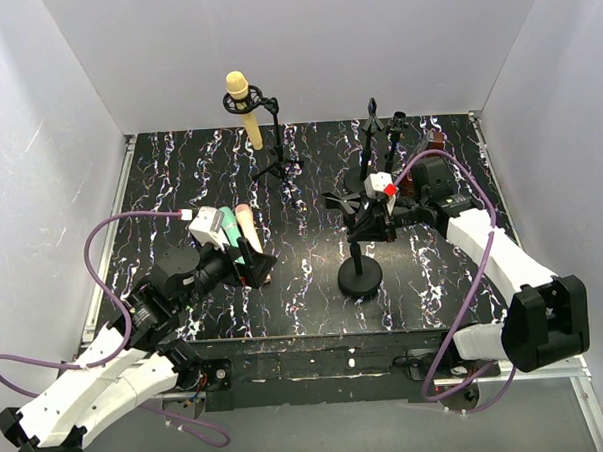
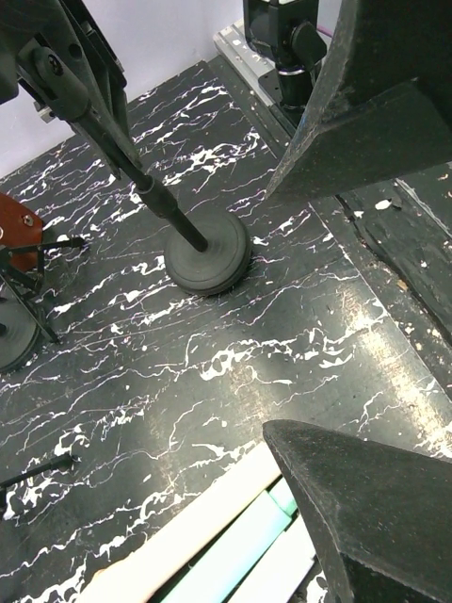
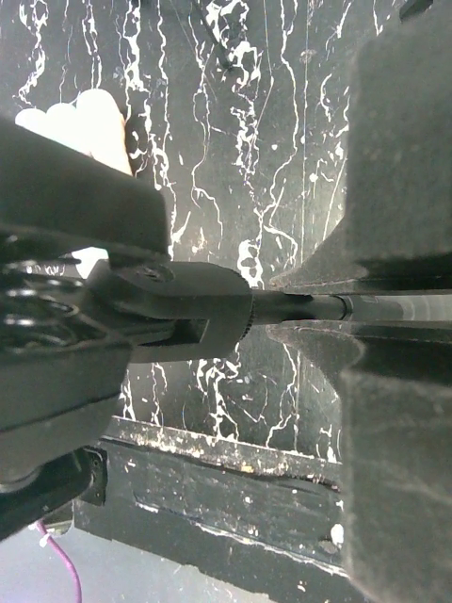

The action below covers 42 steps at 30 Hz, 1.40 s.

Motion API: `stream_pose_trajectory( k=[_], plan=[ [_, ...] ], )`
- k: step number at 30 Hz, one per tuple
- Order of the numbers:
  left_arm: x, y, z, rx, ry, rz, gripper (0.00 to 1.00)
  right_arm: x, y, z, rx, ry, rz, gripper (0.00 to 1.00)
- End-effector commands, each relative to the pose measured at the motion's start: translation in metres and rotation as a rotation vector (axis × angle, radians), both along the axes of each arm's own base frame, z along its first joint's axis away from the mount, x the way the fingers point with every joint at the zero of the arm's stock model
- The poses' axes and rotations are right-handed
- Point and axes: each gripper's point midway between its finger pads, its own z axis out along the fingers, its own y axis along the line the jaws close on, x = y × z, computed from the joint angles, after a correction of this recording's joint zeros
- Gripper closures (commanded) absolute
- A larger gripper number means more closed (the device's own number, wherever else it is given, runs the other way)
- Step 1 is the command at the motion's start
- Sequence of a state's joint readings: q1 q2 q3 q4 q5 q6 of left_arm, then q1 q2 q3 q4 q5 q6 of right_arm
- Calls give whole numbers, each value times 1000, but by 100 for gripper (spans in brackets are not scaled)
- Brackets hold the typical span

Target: Attach the microphones to the stand

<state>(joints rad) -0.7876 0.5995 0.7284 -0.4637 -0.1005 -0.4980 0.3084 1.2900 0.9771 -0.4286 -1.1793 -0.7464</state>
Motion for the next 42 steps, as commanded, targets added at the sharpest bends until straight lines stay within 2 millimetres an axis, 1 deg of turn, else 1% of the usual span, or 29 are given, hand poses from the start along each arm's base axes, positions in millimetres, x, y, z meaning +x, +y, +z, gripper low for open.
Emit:
stream_pose_trajectory(
  k=[1, 4, 5, 8, 9, 11, 12, 13, 14, 19, 22, 28, 30, 32, 35, 38, 40, 41, 42],
  plan=[
    [4, 4, 0, 5, 2, 34, 2, 11, 6, 17, 51, -116, 27, 97],
    [5, 4, -2, 3, 7, 41, 2, 9, 5, 7, 36, -83, 26, 92],
    [4, 4, -2, 3, 9, 40, 2, 8, 4, 3, 29, -76, 30, 89],
    [4, 5, -5, 3, 13, 44, 2, 3, -1, -4, 12, -59, 20, 73],
    [4, 5, -5, 3, 13, 43, 2, 2, -3, -4, 12, -54, 16, 67],
    [4, 6, -7, 5, 15, 47, 2, 0, -7, -6, 10, -42, 5, 39],
    [4, 6, -7, 4, 15, 50, 2, -1, -9, -7, 8, -32, -2, 24],
    [4, 6, -7, 4, 15, 50, 2, -2, -11, -8, 9, -27, -8, 19],
    [5, 6, -9, 7, 19, 54, 2, -3, -13, -9, 8, -24, -13, 17],
    [4, 7, -10, 4, 27, 58, 2, -6, -25, -9, 12, -21, -59, 14],
    [5, 9, -11, 4, 34, 72, 2, -5, -37, -8, 8, -8, -112, 13],
    [6, 12, -16, 5, 49, 98, 2, -6, -57, -14, -32, 18, -213, 11],
    [8, 13, -18, 10, 56, 114, 2, -4, -64, -17, -54, 43, -263, 11],
    [8, 15, -22, 18, 71, 126, 2, 2, -72, -23, -107, 75, -339, 10],
    [11, 16, -30, 26, 105, 156, 2, 14, -89, -36, -212, 112, -471, 7],
    [15, 18, -37, 34, 134, 195, 2, 22, -113, -55, -308, 174, -602, 7],
    [19, 20, -42, 44, 150, 226, 2, 24, -126, -63, -299, 223, -639, 6],
    [20, 21, -45, 52, 155, 240, 2, 18, -128, -65, -284, 263, -623, 7],
    [23, 23, -48, 60, 160, 256, 2, 19, -128, -65, -267, 294, -628, 6]
  ],
)
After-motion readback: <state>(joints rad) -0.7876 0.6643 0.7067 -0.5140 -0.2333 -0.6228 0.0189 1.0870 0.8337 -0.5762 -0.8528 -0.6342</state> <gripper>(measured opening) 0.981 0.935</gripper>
